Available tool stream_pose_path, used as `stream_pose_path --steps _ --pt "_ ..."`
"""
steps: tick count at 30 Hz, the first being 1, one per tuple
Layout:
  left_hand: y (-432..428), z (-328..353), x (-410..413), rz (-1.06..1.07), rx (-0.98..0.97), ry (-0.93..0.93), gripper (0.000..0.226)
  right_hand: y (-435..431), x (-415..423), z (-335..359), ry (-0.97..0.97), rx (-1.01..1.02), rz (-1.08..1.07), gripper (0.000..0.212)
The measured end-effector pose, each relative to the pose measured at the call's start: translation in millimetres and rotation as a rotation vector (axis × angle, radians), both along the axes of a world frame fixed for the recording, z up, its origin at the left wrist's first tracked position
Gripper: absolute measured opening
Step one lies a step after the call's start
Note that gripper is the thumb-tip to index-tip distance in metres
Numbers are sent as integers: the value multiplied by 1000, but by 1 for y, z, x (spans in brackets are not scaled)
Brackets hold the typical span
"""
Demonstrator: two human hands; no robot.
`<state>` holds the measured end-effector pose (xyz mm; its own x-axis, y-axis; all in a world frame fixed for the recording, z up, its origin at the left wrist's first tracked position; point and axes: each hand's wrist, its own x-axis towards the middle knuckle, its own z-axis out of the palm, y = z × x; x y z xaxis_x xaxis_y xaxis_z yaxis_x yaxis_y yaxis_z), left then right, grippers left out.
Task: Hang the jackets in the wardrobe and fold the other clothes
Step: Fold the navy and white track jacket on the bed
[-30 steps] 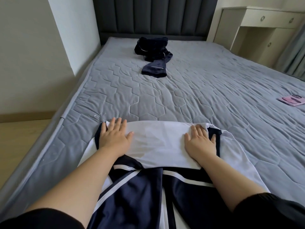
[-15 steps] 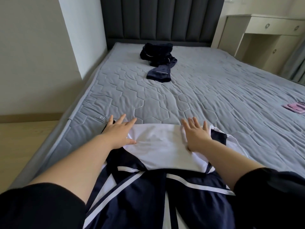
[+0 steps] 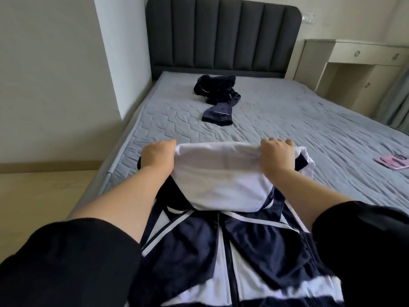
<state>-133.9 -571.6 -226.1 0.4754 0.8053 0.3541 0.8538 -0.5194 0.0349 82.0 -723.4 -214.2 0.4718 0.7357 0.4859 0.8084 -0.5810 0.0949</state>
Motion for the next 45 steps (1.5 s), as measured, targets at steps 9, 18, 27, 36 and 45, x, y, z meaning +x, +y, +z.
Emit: stream_pose_path --steps 9,18,27,36,45 --pt "-75 -31 -67 -144 45 -213 18 -80 -47 -28 106 194 34 19" --pt "-140 -51 -132 -467 -31 73 27 -189 -79 -53 -8 119 276 39" --pt "-179 -43 -134 -387 -339 575 17 -230 -72 -43 7 -331 303 28" --pt "-201 -7 -94 -182 -647 866 30 -216 -99 -55 406 -786 161 15" --pt "-214 -18 -27 -323 -304 219 57 -187 -97 -42 537 -911 69 26"
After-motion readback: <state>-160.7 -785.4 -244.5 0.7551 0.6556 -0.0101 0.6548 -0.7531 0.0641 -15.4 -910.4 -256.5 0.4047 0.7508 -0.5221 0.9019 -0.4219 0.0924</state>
